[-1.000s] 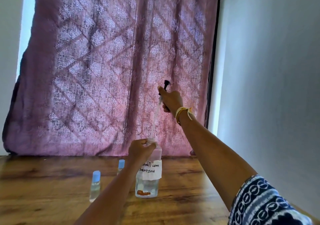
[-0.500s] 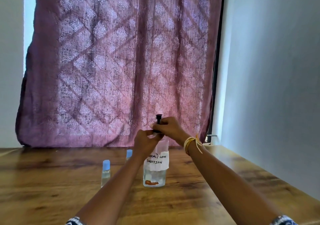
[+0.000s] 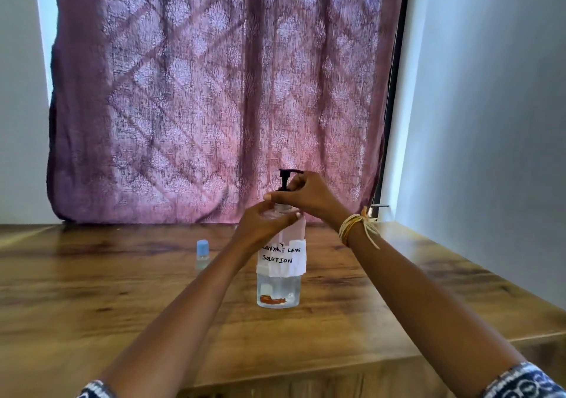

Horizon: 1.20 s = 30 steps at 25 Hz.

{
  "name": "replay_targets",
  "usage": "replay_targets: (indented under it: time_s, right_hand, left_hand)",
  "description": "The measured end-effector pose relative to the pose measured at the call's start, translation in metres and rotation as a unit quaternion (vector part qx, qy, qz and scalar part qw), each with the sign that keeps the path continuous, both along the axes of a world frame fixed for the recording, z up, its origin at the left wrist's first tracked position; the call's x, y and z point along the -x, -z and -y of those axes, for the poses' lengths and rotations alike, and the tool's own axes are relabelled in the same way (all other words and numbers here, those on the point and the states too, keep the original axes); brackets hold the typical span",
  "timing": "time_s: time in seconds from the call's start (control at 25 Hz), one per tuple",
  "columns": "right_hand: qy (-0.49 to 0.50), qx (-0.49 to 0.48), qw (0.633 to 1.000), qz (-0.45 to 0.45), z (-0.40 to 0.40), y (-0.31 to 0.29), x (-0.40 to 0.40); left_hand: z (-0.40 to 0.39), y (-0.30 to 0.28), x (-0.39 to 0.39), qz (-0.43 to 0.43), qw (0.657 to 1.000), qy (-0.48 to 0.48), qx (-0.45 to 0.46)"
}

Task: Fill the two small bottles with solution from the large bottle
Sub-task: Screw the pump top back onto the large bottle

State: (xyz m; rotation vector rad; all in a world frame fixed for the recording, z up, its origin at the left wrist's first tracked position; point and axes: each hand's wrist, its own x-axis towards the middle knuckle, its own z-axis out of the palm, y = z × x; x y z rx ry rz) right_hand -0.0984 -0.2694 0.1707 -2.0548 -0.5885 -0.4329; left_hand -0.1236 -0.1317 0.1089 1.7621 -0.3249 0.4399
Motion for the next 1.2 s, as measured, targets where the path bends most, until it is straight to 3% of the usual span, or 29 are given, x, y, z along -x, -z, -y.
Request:
replay_targets:
  time_s: [0.12, 0.2, 0.28, 0.44, 0.52, 0.72, 1.0, 1.08, 1.2]
  right_hand:
    - [-0.102, -0.048, 0.991, -0.072, 0.004, 0.003, -0.001]
    - [-0.218, -0.156, 0.948, -0.171, 0.014, 0.001, -0.001]
    - [-0.27, -0.177, 0.929, -0.181, 0.02, 0.0, -0.003]
    - [-0.126, -0.113, 0.983, -0.073, 0.007, 0.002, -0.001]
    - [-0.109, -0.106, 0.986, -0.071, 0.001, 0.003, 0.001]
    - [-0.231, -0.122, 0.956, -0.136, 0.011, 0.002, 0.003]
    - [-0.058, -0.07, 0.996, -0.022, -0.004, 0.01, 0.002]
    - [-0.08, -0.05, 0.995, -0.036, -0.008, 0.01, 0.003]
    - [-0.209, -0.121, 0.959, -0.148, 0.002, 0.001, 0.004]
  left_hand:
    - [0.002, 0.006, 0.002, 0.018, 1.0, -0.004, -0.014]
    - [0.003, 0.008, 0.002, 0.021, 0.999, -0.022, -0.011]
    - [0.004, 0.01, 0.0, 0.023, 0.999, -0.041, -0.018]
    - [0.005, 0.013, -0.002, 0.036, 0.997, -0.063, -0.023]
    - [0.005, 0.013, -0.003, 0.044, 0.997, -0.061, -0.03]
    - [0.004, 0.015, -0.007, 0.039, 0.996, -0.071, -0.024]
    - [0.007, 0.015, -0.004, 0.056, 0.995, -0.077, -0.021]
    - [0.007, 0.015, -0.003, 0.055, 0.995, -0.075, -0.025]
    - [0.008, 0.015, -0.002, 0.053, 0.995, -0.08, -0.019]
